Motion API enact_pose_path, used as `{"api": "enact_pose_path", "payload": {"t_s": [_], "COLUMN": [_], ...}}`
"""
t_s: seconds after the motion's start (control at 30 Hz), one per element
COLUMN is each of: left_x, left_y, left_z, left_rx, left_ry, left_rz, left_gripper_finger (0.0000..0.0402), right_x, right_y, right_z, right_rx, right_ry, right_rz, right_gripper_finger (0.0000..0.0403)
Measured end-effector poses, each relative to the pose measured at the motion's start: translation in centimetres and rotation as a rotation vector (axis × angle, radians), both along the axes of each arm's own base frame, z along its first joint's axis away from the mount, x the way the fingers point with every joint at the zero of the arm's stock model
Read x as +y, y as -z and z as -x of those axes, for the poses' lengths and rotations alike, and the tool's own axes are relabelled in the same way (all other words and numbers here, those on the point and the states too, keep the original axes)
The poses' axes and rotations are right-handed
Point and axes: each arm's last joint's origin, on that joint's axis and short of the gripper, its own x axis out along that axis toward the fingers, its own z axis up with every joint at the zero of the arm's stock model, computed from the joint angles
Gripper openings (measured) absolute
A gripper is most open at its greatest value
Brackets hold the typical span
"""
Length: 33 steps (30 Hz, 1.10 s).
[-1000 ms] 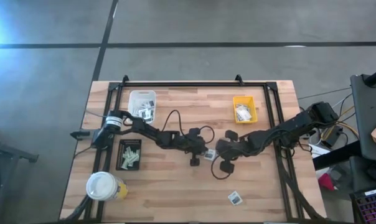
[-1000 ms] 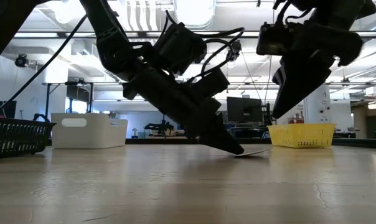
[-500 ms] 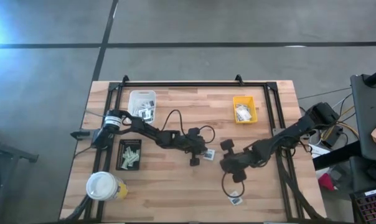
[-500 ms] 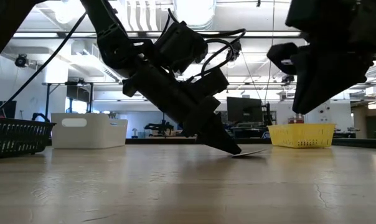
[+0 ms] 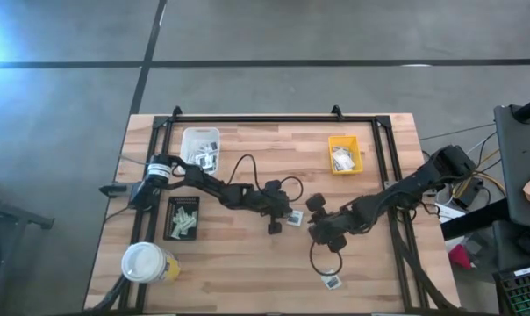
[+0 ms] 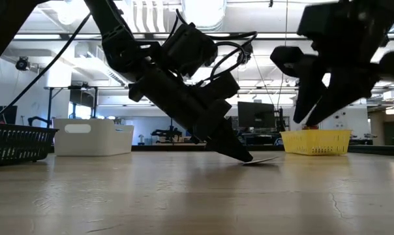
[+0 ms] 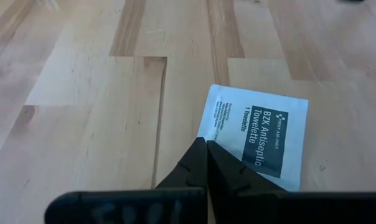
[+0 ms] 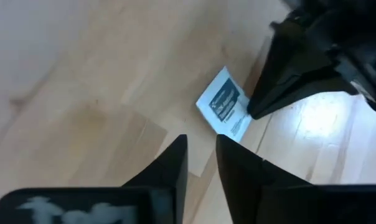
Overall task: Pick & Place First Aid Supplies
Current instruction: Put the gray towelette pack into the white bin
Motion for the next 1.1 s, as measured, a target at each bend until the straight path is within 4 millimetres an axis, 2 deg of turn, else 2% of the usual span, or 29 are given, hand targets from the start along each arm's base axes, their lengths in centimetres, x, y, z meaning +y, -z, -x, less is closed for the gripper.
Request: {"api": "enact_pose_path", "payload": {"t_s": [0.2,0.37,0.53,0.67,0.9,1.1], "left_x": [0.0,0.0,0.1,0.1,0.0,0.0], "left_y": [0.0,0.0,0.0,0.0,0.1,0.1], "left_z": [0.0,0.0,0.0,0.0,0.0,0.0], "left_rx": [0.001,0.003,0.004,0.004,0.011,0.019], "left_ry": [-0.006,-0.014,-0.013,-0.021,-0.072,-0.113], "left_rz": [0.035,0.049,0.052,0.064,0.158,0.264], "left_gripper_finger": [0.0001,0.0001,0.0002,0.0001,0.0001,0.0002], "right_x": [0.5,0.9,1.2,1.4,1.4,1.4], "right_y": [3.0,4.1,4.6,5.3,6.0,6.1], "right_z": [-0.8,-2.2,-3.1,-3.5,-3.8,-4.0], "right_rx": [0.084,0.068,0.061,0.08,0.054,0.035], "right_ry": [-0.115,-0.075,-0.017,-0.042,-0.002,0.023], "right_rz": [0.136,0.25,0.258,0.281,0.365,0.36], "right_gripper_finger": [0.0118,0.013,0.0125,0.0116,0.0098,0.0081]}}
